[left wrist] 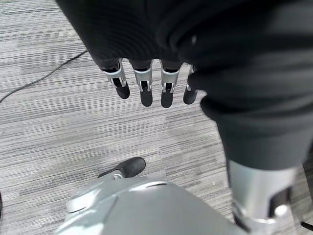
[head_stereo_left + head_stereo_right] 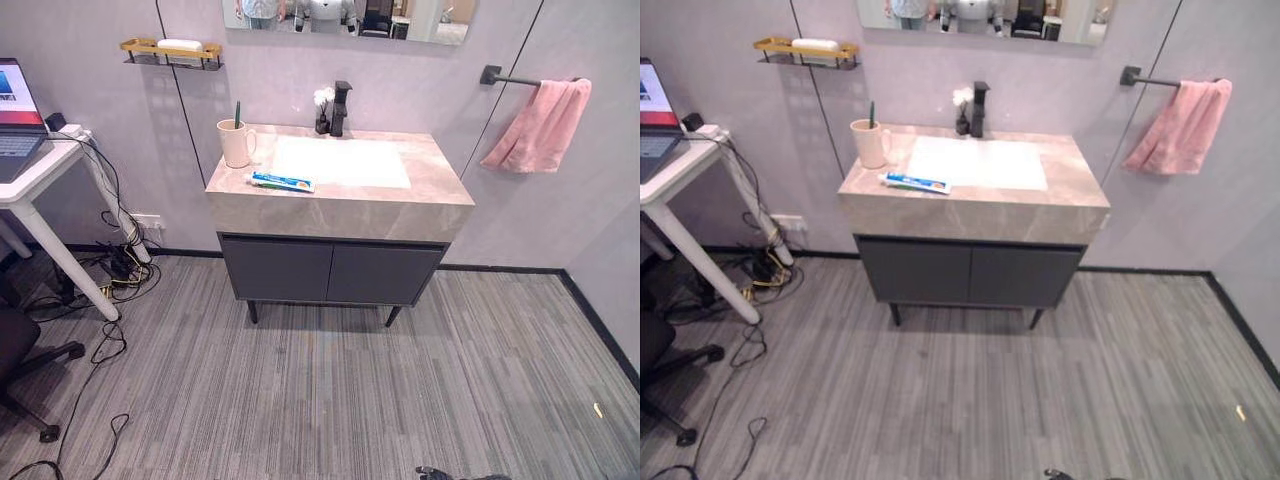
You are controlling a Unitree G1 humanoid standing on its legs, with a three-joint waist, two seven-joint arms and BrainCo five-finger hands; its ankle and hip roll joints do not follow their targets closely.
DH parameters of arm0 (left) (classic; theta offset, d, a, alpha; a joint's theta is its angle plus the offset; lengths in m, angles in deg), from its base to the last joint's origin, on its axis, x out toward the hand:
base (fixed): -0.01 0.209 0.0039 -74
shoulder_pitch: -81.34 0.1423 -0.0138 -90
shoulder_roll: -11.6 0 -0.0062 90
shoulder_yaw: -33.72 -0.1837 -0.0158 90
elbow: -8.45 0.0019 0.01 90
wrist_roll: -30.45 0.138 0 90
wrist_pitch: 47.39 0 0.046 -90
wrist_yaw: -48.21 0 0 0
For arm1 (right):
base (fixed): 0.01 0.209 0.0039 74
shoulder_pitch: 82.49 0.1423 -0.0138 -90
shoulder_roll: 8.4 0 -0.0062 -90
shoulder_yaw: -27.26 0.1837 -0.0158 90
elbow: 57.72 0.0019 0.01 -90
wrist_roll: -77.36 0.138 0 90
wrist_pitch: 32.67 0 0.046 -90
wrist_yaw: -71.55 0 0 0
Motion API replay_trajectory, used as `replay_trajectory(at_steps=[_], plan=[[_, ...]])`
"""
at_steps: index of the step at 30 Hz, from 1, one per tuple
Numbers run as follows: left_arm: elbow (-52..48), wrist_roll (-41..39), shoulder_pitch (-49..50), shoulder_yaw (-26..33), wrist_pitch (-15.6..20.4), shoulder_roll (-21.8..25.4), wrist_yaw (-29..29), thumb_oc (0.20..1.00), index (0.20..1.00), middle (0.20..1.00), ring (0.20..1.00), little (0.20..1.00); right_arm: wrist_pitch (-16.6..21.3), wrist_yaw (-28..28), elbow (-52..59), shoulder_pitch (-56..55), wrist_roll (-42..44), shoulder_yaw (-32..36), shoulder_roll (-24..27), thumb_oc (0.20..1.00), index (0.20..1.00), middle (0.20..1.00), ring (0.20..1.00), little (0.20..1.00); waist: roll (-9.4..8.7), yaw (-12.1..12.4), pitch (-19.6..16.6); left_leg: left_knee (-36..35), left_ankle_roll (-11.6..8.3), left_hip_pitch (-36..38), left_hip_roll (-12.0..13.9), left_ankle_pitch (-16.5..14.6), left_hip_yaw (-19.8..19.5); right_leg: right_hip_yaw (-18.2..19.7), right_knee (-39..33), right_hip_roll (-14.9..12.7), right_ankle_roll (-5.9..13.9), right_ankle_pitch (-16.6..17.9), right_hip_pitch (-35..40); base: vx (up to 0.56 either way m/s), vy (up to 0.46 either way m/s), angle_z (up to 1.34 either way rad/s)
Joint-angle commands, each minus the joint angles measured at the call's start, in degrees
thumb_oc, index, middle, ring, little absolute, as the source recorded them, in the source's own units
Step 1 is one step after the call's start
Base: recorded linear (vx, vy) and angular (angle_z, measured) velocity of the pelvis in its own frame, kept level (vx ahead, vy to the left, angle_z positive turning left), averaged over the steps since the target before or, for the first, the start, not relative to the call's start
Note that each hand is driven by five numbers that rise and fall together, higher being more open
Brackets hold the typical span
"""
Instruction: Put brush and paste in cup on sink, flatten towel.
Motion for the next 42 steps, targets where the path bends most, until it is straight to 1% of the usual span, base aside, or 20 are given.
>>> replay_trajectory(at_steps=[1,2,6,7,8,13,15,18,22,24,30,31,33,34,35,36,39,40,41,42], plan=[[2.30,1.18,-2.73,0.90,0.94,2.19,0.59,1.000,1.000,1.000,1.000,1.000,1.77,0.67,3.96,-0.18,3.55,0.21,3.39,1.000,1.000,1.000,1.000,1.000,0.32,-0.74,0.08,0.07,-3.00,1.23,1.76,-0.31,2.73,-2.40,-0.11,-3.25,6.96,3.34,-0.78,0.01,-0.042,-0.03],[1.90,0.75,-2.94,0.78,1.34,2.38,0.46,1.000,1.000,1.000,1.000,1.000,2.02,0.86,3.56,-0.08,6.22,1.19,3.34,1.000,1.000,1.000,1.000,1.000,0.48,-0.89,0.07,0.07,-2.99,1.33,1.83,-0.37,2.88,-2.05,-0.11,-3.23,6.90,3.34,-0.83,0.00,-0.033,-0.04],[0.03,0.45,-3.25,0.05,2.21,2.62,0.98,1.000,1.000,1.000,1.000,1.000,2.92,0.69,4.71,0.65,8.33,1.65,3.46,1.000,1.000,1.000,1.000,1.000,0.85,-0.91,0.14,0.07,-2.92,1.55,1.85,-0.44,2.96,-1.93,0.01,-3.20,6.85,3.23,-0.73,0.00,0.001,-0.01],[-4.20,-0.88,-3.20,-0.23,3.45,2.96,1.71,1.000,1.000,1.000,1.000,1.000,4.04,0.40,7.44,0.65,10.19,2.17,4.14,1.000,1.000,1.000,1.000,1.000,1.28,-0.93,0.30,0.07,-2.82,1.55,1.74,-0.40,2.82,-1.79,0.21,-3.13,6.82,3.15,-0.84,0.00,0.016,-0.04],[-6.20,-1.80,-3.05,-0.17,3.97,3.11,2.04,1.000,1.000,1.000,1.000,1.000,4.46,0.21,8.83,0.54,10.23,2.27,4.55,1.000,1.000,1.000,1.000,1.000,1.54,-0.87,0.50,0.07,-2.76,1.53,1.69,-0.30,2.63,-1.83,0.44,-3.13,6.82,3.09,-0.93,0.00,0.000,0.00],[-11.09,-4.30,-2.50,-0.93,5.01,3.16,1.98,1.000,1.000,1.000,1.000,1.000,4.73,-0.03,10.88,0.90,8.58,2.08,6.10,1.000,1.000,1.000,1.000,1.000,2.37,-0.90,1.28,0.07,-2.60,1.25,1.46,-0.06,1.91,-2.47,1.26,-3.28,6.77,2.79,-1.22,0.00,0.000,0.00],[-15.17,-4.95,-1.90,-0.74,5.91,3.48,2.38,1.000,1.000,1.000,1.000,1.000,5.47,-0.31,14.91,0.45,8.84,2.65,6.93,1.000,1.000,1.000,1.000,1.000,2.54,-0.95,1.47,0.07,-2.58,1.26,1.34,-0.06,1.75,-2.56,1.29,-3.26,6.80,2.69,-1.16,0.00,0.000,0.00],[-21.32,-7.94,0.42,-0.26,7.05,3.83,1.91,1.000,1.000,1.000,1.000,1.000,6.89,-0.65,20.00,-1.62,12.60,5.24,7.69,1.000,1.000,1.000,1.000,1.000,2.75,-1.11,1.99,0.07,-2.41,1.48,1.28,0.00,1.65,-2.78,1.86,-3.36,6.88,2.45,-1.34,0.00,0.000,0.00],[-22.69,-7.77,0.43,-0.99,6.99,3.71,1.99,1.000,1.000,1.000,1.000,1.000,6.77,-0.91,20.77,-1.69,12.15,5.52,7.97,1.000,1.000,1.000,1.000,1.000,2.99,-1.23,2.69,0.07,-2.14,1.56,1.31,0.07,1.68,-2.68,3.95,-3.40,6.75,1.72,-2.19,0.00,0.003,0.02],[-22.36,-7.33,-0.40,-1.47,6.82,3.47,2.46,1.000,1.000,1.000,1.000,1.000,6.65,-1.25,21.25,-1.12,11.45,5.10,8.16,1.000,1.000,1.000,1.000,1.000,3.14,-1.32,3.67,0.07,-2.07,1.00,1.52,0.46,1.77,-2.76,6.39,-3.31,6.51,1.04,-4.11,-0.04,0.000,-0.01],[-20.65,-7.07,-1.32,-1.70,6.54,3.16,2.96,1.000,1.000,1.000,1.000,1.000,6.69,-1.78,21.60,-0.94,11.14,4.90,8.21,1.000,1.000,1.000,1.000,1.000,2.97,-1.43,3.87,0.35,-2.28,0.87,1.89,0.58,1.77,-3.23,8.15,-2.77,6.49,0.47,-4.98,0.01,-0.020,0.00],[-20.33,-7.14,-1.79,-1.74,6.42,3.08,3.12,1.000,1.000,1.000,1.000,1.000,6.66,-1.80,22.39,-0.64,11.13,4.73,8.42,1.000,1.000,1.000,1.000,1.000,2.87,-1.49,4.43,1.56,-2.26,0.41,2.16,0.26,1.68,-3.25,9.48,-2.61,6.43,-0.08,-5.67,-0.04,-0.049,0.02],[-21.79,-7.75,-2.38,-1.91,6.48,3.50,3.27,1.000,1.000,1.000,1.000,1.000,6.74,-1.92,24.11,-0.02,11.53,4.68,9.20,1.000,1.000,1.000,1.000,1.000,2.50,-1.56,6.07,7.10,-2.19,-2.57,2.49,-1.51,1.38,-3.02,12.34,-2.62,6.14,-1.37,-7.41,-0.08,-0.042,0.01],[-21.79,-7.75,-2.40,-1.91,6.47,3.51,3.26,1.000,1.000,1.000,1.000,1.000,6.73,-1.92,24.12,-0.01,11.53,4.68,9.21,1.000,1.000,1.000,1.000,1.000,2.50,-1.58,6.01,7.36,-2.18,-2.79,2.51,-1.63,1.35,-3.03,12.46,-2.63,6.13,-1.42,-7.55,-0.08,-0.037,0.05],[-21.92,-7.87,-2.93,-2.17,6.51,3.60,3.43,1.000,1.000,1.000,1.000,1.000,6.76,-1.97,24.53,0.33,11.54,4.52,9.55,1.000,1.000,1.000,1.000,1.000,2.31,-1.60,6.68,9.81,-2.15,-4.24,2.67,-2.43,1.11,-3.10,14.12,-2.70,5.97,-1.95,-8.53,-0.07,-0.058,0.06],[-22.30,-8.38,-3.73,-2.42,6.49,3.69,3.55,1.000,1.000,1.000,1.000,1.000,6.85,-2.07,25.69,0.64,11.15,4.38,10.32,1.000,1.000,1.000,1.000,1.000,2.11,-1.63,7.83,13.55,-2.09,-6.44,2.95,-4.21,0.50,-3.29,18.17,-2.68,5.61,-3.62,-10.80,-0.07,-0.074,0.11],[-20.77,-8.45,-5.04,-2.68,6.18,3.36,3.73,1.000,1.000,1.000,1.000,1.000,6.65,-2.55,25.50,1.34,9.24,3.83,11.13,1.000,1.000,1.000,1.000,1.000,1.69,-1.87,8.47,17.19,-2.06,-8.71,3.19,-5.73,0.15,-3.59,21.70,-2.90,5.49,-4.85,-12.79,-0.01,-0.065,0.15],[-19.68,-8.45,-5.45,-2.65,6.15,3.06,3.85,1.000,1.000,1.000,1.000,1.000,6.64,-2.78,25.09,1.54,9.14,3.75,11.12,1.000,1.000,1.000,1.000,1.000,1.38,-1.95,8.46,18.53,-2.29,-9.50,3.24,-5.81,0.33,-3.50,21.27,-3.03,5.25,-4.84,-12.72,0.02,-0.066,0.09],[-19.04,-8.50,-5.69,-2.62,6.16,2.87,3.91,1.000,1.000,1.000,1.000,1.000,6.63,-2.79,25.06,1.58,9.36,3.76,11.21,1.000,1.000,1.000,1.000,1.000,1.08,-1.99,8.54,20.34,-2.83,-10.50,3.45,-5.05,0.45,-3.44,20.30,-3.04,4.97,-4.61,-12.43,0.03,-0.095,0.00],[-17.87,-8.71,-6.09,-2.44,6.07,2.48,4.12,1.000,1.000,1.000,1.000,1.000,6.68,-2.69,25.37,1.32,9.47,3.73,11.39,1.000,1.000,1.000,1.000,1.000,0.61,-2.00,8.63,25.07,-4.49,-13.24,4.23,-2.26,0.49,-3.57,18.72,-2.87,4.37,-4.09,-11.59,0.04,-0.132,-0.02]])
